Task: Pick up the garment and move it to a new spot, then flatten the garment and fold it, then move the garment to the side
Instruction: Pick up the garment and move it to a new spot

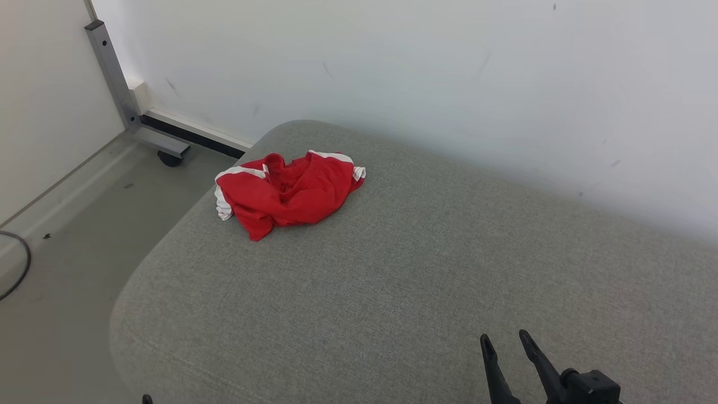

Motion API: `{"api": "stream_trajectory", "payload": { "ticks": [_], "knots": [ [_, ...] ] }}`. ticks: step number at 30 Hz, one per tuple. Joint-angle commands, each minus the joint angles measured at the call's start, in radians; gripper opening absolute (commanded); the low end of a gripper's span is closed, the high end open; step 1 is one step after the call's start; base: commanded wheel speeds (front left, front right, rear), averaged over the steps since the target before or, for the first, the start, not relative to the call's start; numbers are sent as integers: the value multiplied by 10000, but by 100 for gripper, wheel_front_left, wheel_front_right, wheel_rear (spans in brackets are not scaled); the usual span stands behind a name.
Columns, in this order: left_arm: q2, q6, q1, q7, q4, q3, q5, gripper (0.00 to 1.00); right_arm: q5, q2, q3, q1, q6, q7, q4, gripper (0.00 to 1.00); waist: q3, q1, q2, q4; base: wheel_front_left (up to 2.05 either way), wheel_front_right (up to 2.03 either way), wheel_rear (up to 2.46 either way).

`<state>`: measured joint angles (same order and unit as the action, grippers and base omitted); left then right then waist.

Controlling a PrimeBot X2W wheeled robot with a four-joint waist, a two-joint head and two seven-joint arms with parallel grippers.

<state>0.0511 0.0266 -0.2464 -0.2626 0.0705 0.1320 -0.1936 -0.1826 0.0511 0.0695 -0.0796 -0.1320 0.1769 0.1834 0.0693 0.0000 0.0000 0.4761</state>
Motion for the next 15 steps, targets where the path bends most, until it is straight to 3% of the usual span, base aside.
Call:
{"api": "stream_trajectory", "payload": {
  "ticks": [1, 10, 15],
  "knots": [
    [-12, -24, -99, -27, -40, 19, -86, 100, 52, -22, 26, 38, 26, 16, 8, 100, -13, 0, 0, 5, 0, 0, 0],
    [-10, 100, 239, -27, 473, 2, 24, 100, -140, -23, 178, 82, 27, -26, 67, 100, -51, 0, 0, 21, 0, 0, 0],
    [78, 309, 959, 239, 1837, -181, -186, 100, -136, -22, 211, -54, 27, -107, -53, 100, -160, 0, 0, -36, 0, 0, 0]
  ]
}}
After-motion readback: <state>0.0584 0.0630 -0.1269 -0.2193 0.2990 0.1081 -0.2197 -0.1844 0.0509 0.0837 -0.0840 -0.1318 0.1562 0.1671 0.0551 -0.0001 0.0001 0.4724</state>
